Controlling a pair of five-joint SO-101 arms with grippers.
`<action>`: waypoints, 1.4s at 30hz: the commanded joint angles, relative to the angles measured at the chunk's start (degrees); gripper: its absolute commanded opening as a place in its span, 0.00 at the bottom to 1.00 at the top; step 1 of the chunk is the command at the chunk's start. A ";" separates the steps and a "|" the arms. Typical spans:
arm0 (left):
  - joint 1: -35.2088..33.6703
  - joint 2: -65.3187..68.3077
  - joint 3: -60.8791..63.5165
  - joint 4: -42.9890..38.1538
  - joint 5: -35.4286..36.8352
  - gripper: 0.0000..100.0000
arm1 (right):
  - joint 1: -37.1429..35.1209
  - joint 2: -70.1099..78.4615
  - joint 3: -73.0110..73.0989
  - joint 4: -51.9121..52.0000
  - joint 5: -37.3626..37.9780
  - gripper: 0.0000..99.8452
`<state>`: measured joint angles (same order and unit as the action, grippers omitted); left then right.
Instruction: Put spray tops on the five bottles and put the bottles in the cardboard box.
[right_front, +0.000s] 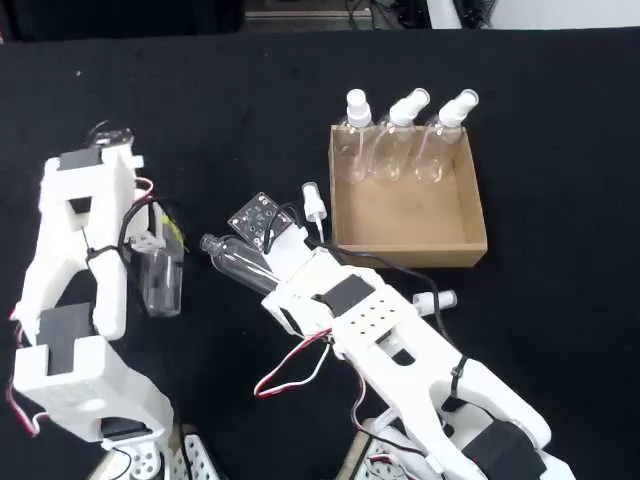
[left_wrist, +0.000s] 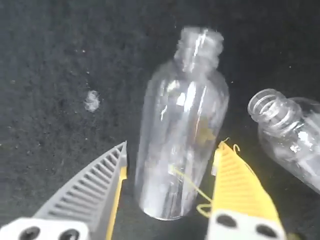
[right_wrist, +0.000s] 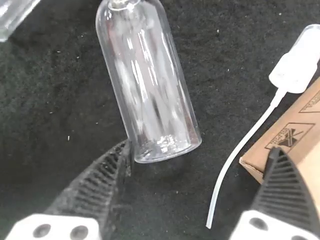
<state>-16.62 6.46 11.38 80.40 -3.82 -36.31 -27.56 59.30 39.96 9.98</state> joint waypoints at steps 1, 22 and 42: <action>-0.40 -2.73 -4.79 5.80 -5.10 0.27 | -0.18 -2.51 -0.22 -0.97 0.00 0.37; -20.44 -4.75 -15.78 17.49 -14.77 0.27 | -8.26 18.07 -26.77 6.24 3.60 0.37; -27.03 -22.07 8.66 6.68 -20.92 0.27 | -4.13 49.19 -57.01 15.38 10.11 0.37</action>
<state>-43.25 -12.97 20.09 88.48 -24.31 -42.99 20.18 8.22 53.58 19.74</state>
